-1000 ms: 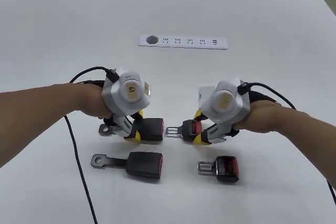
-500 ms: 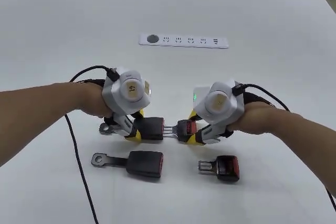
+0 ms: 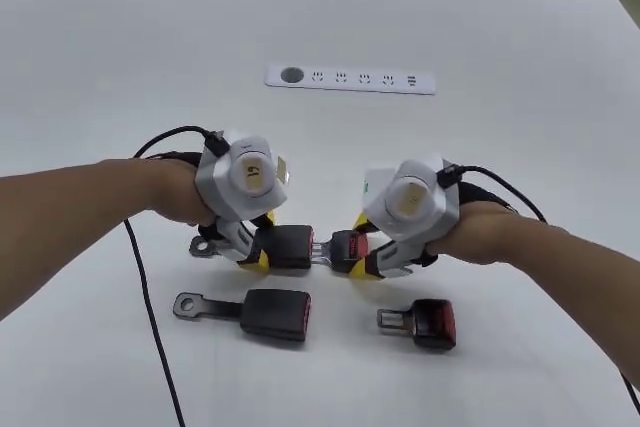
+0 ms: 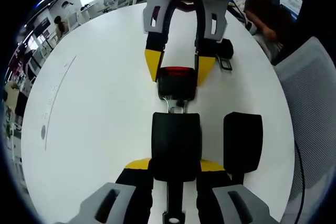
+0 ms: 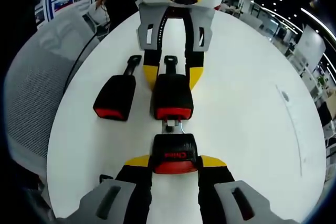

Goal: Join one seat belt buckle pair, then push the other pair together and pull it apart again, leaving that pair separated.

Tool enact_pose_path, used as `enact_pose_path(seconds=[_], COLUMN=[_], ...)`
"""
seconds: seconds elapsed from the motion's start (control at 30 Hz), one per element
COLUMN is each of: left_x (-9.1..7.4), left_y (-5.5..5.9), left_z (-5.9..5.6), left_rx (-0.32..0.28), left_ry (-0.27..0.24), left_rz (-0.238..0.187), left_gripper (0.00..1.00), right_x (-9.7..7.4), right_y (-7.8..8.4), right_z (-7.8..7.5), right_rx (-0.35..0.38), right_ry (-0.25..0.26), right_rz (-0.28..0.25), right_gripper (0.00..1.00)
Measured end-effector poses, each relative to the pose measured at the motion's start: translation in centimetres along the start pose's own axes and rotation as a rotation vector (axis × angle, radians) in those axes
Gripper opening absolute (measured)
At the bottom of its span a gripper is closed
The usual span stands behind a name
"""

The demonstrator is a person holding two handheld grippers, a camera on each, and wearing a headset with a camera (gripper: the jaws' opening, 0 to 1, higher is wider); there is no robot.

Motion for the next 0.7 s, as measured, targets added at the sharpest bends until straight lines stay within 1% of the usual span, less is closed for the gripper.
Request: enact_pose_path(seconds=[0.13, 0.53, 0.7], left_x=[0.0, 0.1, 0.1], left_y=[0.0, 0.1, 0.1], left_z=[0.0, 0.1, 0.1], left_rx=[0.0, 0.004, 0.005], left_ry=[-0.001, 0.002, 0.0], left_rz=[-0.004, -0.003, -0.001], left_gripper=[0.32, 0.31, 0.31], right_x=[0.0, -0.1, 0.6], right_y=[-0.1, -0.9, -1.5], right_z=[0.0, 0.2, -0.1], right_rx=[0.014, -0.002, -0.001], right_ry=[0.005, 0.002, -0.001], right_rz=[0.003, 0.022, 0.023], right_gripper=[0.29, 0.28, 0.28])
Point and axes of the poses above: the centre of the closed fingertips' face, and the gripper's own axes: x roughly forward along the fingers, z roughly to its left, y roughly out of its underside, the point moved 7 cm from there along -x, roughly backward along the fingers, and after that the axes turned 8 degrees about y, right-handed, at the moved point
